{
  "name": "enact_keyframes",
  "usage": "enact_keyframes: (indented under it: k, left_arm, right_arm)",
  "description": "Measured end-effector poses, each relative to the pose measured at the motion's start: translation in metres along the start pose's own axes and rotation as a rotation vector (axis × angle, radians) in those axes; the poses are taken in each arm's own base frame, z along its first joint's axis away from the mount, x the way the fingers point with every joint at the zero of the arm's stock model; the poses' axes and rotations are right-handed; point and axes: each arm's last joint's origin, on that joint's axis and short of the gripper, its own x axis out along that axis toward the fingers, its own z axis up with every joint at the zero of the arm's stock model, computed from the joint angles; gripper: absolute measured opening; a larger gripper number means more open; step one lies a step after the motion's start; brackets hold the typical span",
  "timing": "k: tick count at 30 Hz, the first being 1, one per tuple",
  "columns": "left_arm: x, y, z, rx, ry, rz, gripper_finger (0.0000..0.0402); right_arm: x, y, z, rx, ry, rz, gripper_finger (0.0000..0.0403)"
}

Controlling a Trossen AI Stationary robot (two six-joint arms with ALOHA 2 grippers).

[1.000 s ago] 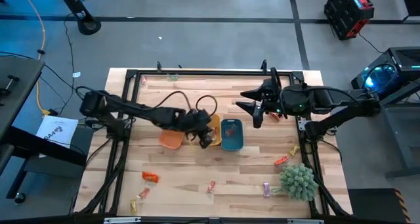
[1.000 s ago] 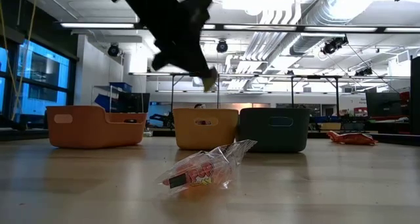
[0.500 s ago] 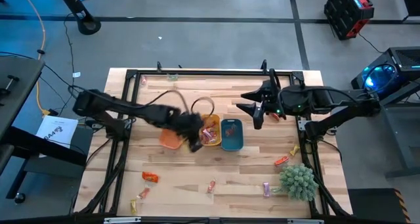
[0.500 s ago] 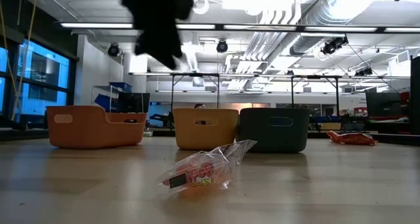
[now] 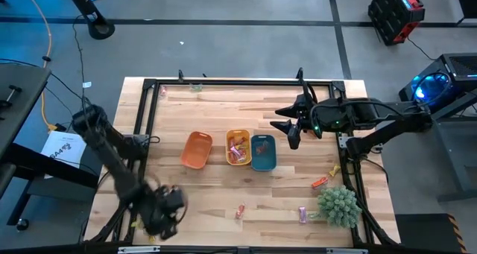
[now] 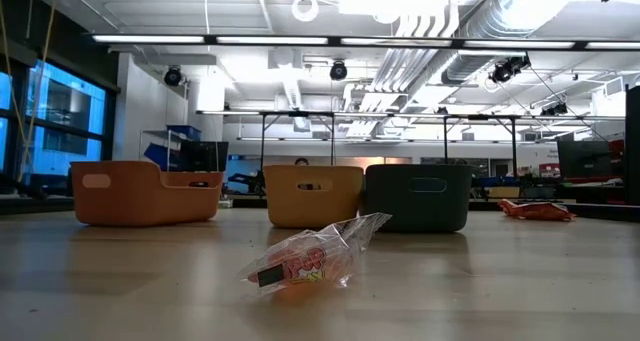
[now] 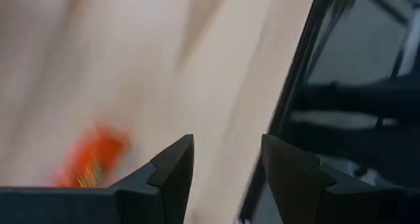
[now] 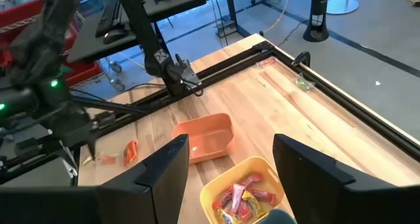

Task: Sort candy
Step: Put the orange gummy into the blue bin

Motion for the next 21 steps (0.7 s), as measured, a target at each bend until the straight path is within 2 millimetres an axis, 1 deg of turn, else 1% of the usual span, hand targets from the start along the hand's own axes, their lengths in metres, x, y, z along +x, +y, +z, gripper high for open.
enact_keyframes:
  k: [2, 4, 7, 13, 18, 21]
  left_arm:
    - [0.008, -0.005, -0.022, -0.056, 0.07, 0.017, 0.0172]
    - [0.018, -0.007, -0.04, -0.103, 0.138, 0.055, 0.0172]
    - [0.031, -0.006, -0.056, -0.181, 0.177, 0.136, 0.0172]
    - [0.055, 0.004, -0.061, -0.332, 0.193, 0.311, 0.0172]
    - [0.077, 0.01, -0.06, -0.365, 0.227, 0.4, 0.0172]
    - [0.085, 0.01, -0.057, -0.362, 0.256, 0.416, 0.0169]
  right_arm:
    - [0.0, 0.0, 0.0, 0.0, 0.0, 0.0, 0.0215]
    - [0.0, 0.0, 0.0, -0.002, 0.0, -0.001, 0.0215]
    - [0.0, 0.0, 0.0, -0.004, 0.002, -0.001, 0.0215]
    - [0.0, 0.0, 0.0, -0.004, 0.002, -0.002, 0.0215]
    - [0.0, 0.0, 0.0, -0.003, 0.002, -0.002, 0.0215]
    - [0.0, 0.0, 0.0, -0.004, 0.002, -0.002, 0.0215]
